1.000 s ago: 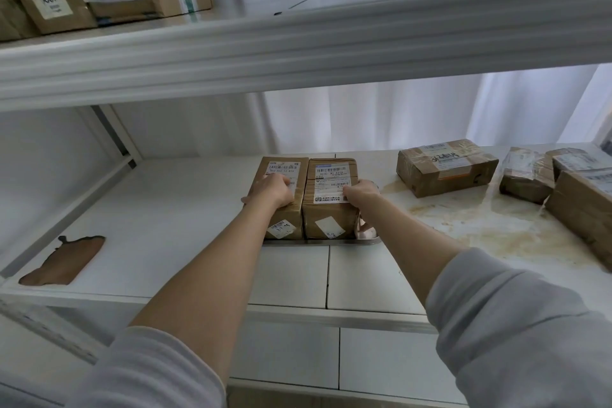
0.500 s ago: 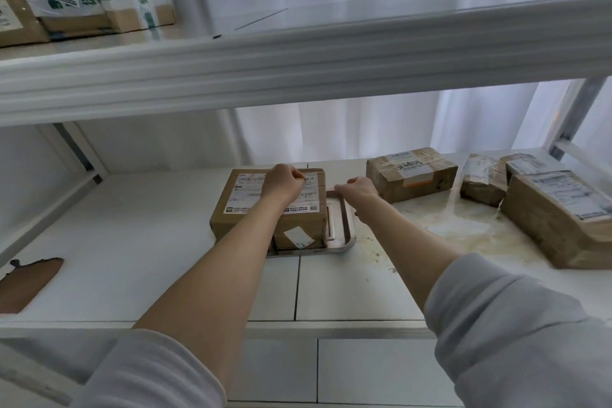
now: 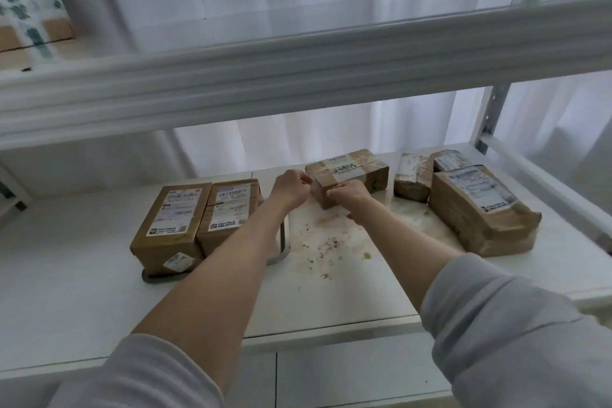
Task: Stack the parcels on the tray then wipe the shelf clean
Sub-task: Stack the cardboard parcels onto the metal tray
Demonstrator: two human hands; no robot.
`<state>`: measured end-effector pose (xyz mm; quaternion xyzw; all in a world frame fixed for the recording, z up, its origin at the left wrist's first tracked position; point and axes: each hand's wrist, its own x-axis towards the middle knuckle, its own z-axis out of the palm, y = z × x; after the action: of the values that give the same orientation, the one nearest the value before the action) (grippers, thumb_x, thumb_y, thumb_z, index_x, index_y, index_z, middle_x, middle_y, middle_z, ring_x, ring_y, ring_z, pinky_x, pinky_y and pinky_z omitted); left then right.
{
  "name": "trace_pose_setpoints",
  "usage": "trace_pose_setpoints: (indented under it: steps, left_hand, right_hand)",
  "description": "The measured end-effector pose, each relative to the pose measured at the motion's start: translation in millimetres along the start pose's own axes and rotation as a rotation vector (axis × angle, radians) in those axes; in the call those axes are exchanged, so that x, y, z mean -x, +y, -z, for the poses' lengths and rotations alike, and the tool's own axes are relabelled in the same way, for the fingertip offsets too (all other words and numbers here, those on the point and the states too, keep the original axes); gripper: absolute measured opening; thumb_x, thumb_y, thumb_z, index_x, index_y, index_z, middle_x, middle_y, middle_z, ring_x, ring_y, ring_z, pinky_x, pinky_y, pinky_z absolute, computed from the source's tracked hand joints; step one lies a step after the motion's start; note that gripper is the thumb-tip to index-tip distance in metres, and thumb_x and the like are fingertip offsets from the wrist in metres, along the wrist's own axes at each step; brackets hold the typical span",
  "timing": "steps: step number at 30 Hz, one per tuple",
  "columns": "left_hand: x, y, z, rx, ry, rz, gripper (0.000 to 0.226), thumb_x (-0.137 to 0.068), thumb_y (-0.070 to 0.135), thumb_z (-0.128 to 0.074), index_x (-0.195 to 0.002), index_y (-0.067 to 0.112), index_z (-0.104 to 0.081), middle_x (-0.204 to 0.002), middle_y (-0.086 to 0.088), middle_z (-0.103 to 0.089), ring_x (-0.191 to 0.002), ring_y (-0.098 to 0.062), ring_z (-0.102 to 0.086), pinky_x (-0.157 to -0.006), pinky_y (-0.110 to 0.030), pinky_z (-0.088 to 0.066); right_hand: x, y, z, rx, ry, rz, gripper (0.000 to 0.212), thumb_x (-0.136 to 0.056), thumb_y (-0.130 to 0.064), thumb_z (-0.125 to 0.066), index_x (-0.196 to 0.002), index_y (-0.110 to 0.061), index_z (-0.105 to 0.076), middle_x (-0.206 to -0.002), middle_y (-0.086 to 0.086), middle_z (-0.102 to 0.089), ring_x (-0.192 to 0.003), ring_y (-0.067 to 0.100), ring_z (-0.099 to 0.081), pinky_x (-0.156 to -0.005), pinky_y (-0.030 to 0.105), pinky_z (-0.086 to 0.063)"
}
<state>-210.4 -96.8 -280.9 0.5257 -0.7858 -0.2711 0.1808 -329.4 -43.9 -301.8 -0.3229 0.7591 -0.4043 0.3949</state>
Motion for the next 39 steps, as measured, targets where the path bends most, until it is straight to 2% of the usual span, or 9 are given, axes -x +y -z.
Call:
trace_pose_setpoints:
  steps: [5, 9, 12, 17, 19, 24, 29, 33, 39]
  left_hand:
    - [-6.0, 37.5, -38.3, -0.016, -0.075, -0.024, 0.031, -0.089, 0.007, -0.05, -0.117, 0.006, -0.064, -0.123, -0.01, -0.062, -0.115, -0.024, -0.056, -0.093, -0.027, -0.043]
    - [-10.0, 62.8, -63.6, -0.027, -0.104, -0.018, 0.034, -0.091, 0.01, -0.051, -0.125, 0.004, -0.057, -0.129, -0.011, -0.058, -0.119, -0.024, -0.053, -0.096, -0.028, -0.042]
    - [-12.9, 73.4, -79.3, -0.026, -0.083, 0.001, 0.038, -0.09, 0.013, -0.054, -0.127, 0.003, -0.054, -0.128, -0.013, -0.058, -0.118, -0.025, -0.054, -0.097, -0.029, -0.041]
    - [-23.1, 73.6, -85.6, -0.084, -0.077, 0.031, 0.04, -0.089, 0.015, -0.055, -0.128, 0.008, -0.048, -0.125, -0.012, -0.054, -0.123, -0.028, -0.049, -0.095, -0.03, -0.04]
    - [-30.9, 71.8, -81.5, -0.123, -0.074, 0.051, 0.041, -0.088, 0.016, -0.056, -0.128, 0.008, -0.047, -0.124, -0.014, -0.054, -0.122, -0.028, -0.05, -0.091, -0.03, -0.041]
    - [-60.4, 57.7, -72.0, -0.198, -0.065, 0.081, 0.055, -0.079, 0.026, -0.068, -0.125, 0.004, -0.045, -0.117, -0.01, -0.056, -0.099, -0.021, -0.052, -0.076, -0.028, -0.045]
    - [-94.2, 45.7, -68.3, -0.284, -0.036, 0.08, 0.072, -0.08, 0.045, -0.069, -0.129, 0.0, -0.042, -0.128, -0.016, -0.049, -0.122, -0.028, -0.044, -0.102, -0.036, -0.04]
    - [-118.5, 36.9, -68.4, -0.301, -0.068, 0.12, 0.077, -0.086, 0.053, -0.059, -0.136, -0.002, -0.037, -0.137, -0.017, -0.044, -0.129, -0.03, -0.04, -0.108, -0.038, -0.035]
    - [-146.5, 27.3, -73.0, -0.354, -0.111, 0.153, 0.082, -0.084, 0.06, -0.056, -0.136, 0.001, -0.036, -0.136, -0.016, -0.047, -0.127, -0.03, -0.044, -0.107, -0.037, -0.036]
  right_hand:
    - [-7.4, 16.0, 40.9, 0.034, -0.049, 0.023, 0.032, -0.089, -0.019, -0.064, -0.116, -0.002, -0.064, -0.119, 0.013, -0.061, -0.09, 0.018, -0.051, -0.063, 0.024, -0.041]
    - [-14.8, 28.3, 68.0, 0.063, -0.054, 0.062, 0.031, -0.088, -0.028, -0.067, -0.11, -0.006, -0.067, -0.104, 0.007, -0.061, -0.083, 0.016, -0.051, -0.054, 0.022, -0.037]
    - [-24.6, 36.0, 83.4, 0.057, -0.019, 0.083, 0.033, -0.087, -0.03, -0.068, -0.112, -0.008, -0.065, -0.105, 0.006, -0.06, -0.089, 0.017, -0.051, -0.062, 0.024, -0.041]
    - [-36.1, 36.7, 89.7, 0.07, 0.0, 0.105, 0.062, -0.086, -0.034, -0.067, -0.138, -0.008, -0.045, -0.129, 0.011, -0.055, -0.097, 0.019, -0.048, -0.075, 0.028, -0.042]
    - [-42.1, 34.7, 89.6, 0.068, -0.007, 0.101, 0.06, -0.088, -0.031, -0.065, -0.137, -0.004, -0.043, -0.127, 0.012, -0.055, -0.098, 0.022, -0.051, -0.076, 0.031, -0.046]
    - [-55.5, 31.8, 88.5, 0.068, -0.036, 0.066, 0.048, -0.092, -0.022, -0.063, -0.13, 0.004, -0.049, -0.132, 0.018, -0.053, -0.119, 0.03, -0.052, -0.096, 0.039, -0.047]
    - [-74.0, 28.4, 87.2, 0.088, -0.031, 0.099, 0.047, -0.094, -0.019, -0.059, -0.137, -0.004, -0.046, -0.135, 0.014, -0.052, -0.121, 0.028, -0.05, -0.097, 0.038, -0.046]
    - [-84.7, 20.3, 79.7, 0.123, -0.073, 0.14, 0.063, -0.095, -0.026, -0.055, -0.151, -0.018, -0.027, -0.148, 0.007, -0.038, -0.127, 0.029, -0.044, -0.096, 0.045, -0.05]
    - [-91.5, 12.1, 71.5, 0.164, -0.177, 0.121, 0.051, -0.098, -0.029, -0.049, -0.146, -0.02, -0.035, -0.132, 0.007, -0.047, -0.116, 0.025, -0.048, -0.096, 0.045, -0.05]
